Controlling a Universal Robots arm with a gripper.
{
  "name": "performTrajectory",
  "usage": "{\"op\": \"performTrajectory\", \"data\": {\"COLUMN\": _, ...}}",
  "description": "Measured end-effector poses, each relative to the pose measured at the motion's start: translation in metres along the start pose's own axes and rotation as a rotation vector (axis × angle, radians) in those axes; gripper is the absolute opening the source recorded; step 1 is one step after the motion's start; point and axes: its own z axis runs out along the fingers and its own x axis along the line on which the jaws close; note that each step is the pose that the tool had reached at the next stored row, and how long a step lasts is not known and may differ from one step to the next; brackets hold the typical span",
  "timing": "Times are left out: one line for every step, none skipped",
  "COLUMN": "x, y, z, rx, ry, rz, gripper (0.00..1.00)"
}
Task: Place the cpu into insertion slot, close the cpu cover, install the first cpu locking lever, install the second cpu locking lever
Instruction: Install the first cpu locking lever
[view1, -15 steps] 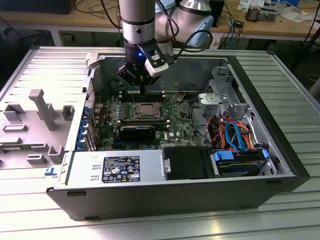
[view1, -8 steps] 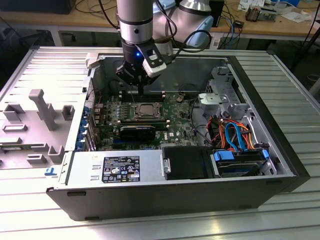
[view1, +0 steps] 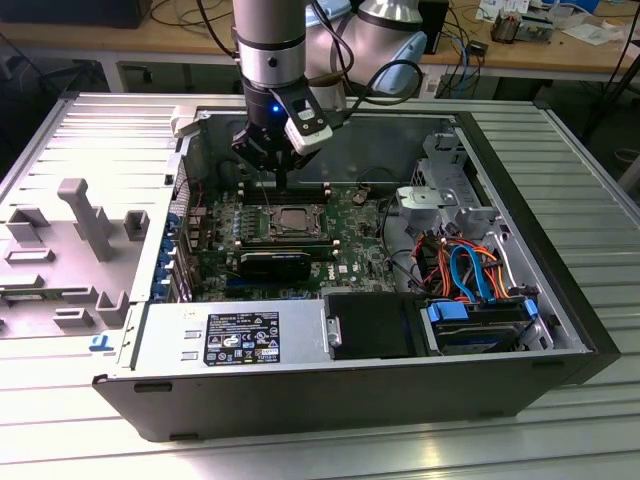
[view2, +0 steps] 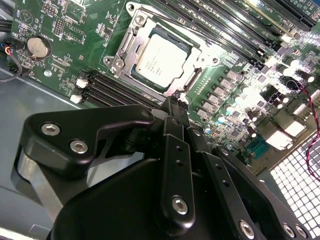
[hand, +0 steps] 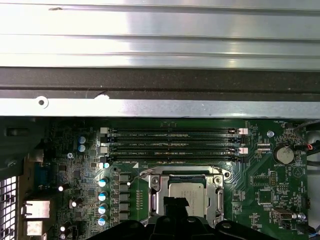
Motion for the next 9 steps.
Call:
{"op": "performTrajectory", "data": {"x": 0.0, "y": 0.0, "z": 0.0, "rx": 0.0, "ry": 0.0, "rz": 0.0, "gripper": 0.11}}
{"op": "performTrajectory", "data": {"x": 0.0, "y": 0.0, "z": 0.0, "rx": 0.0, "ry": 0.0, "rz": 0.0, "gripper": 0.11}}
{"op": "performTrajectory", "data": {"x": 0.0001, "y": 0.0, "z": 0.0, "rx": -0.0001, "ry": -0.0001, "rz": 0.0, "gripper": 0.11}}
{"op": "performTrajectory", "data": {"x": 0.0005, "y": 0.0, "z": 0.0, "rx": 0.0, "ry": 0.0, "rz": 0.0, "gripper": 0.11}}
{"op": "performTrajectory", "data": {"x": 0.0011, "y": 0.0, "z": 0.0, "rx": -0.0001, "ry": 0.0, "rz": 0.0, "gripper": 0.11}}
{"op": "performTrajectory", "data": {"x": 0.003, "y": 0.0, "z": -0.0002, "rx": 0.0, "ry": 0.0, "rz": 0.0, "gripper": 0.11}}
{"op": "performTrajectory", "data": {"x": 0.0047, "y": 0.0, "z": -0.0002, "rx": 0.0, "ry": 0.0, "rz": 0.0, "gripper": 0.11}}
{"op": "performTrajectory", "data": {"x": 0.0068, "y": 0.0, "z": -0.0003, "rx": -0.0001, "ry": 0.0, "rz": 0.0, "gripper": 0.11}}
{"op": "performTrajectory", "data": {"x": 0.0087, "y": 0.0, "z": -0.0004, "rx": -0.0001, "ry": 0.0, "rz": 0.0, "gripper": 0.11}}
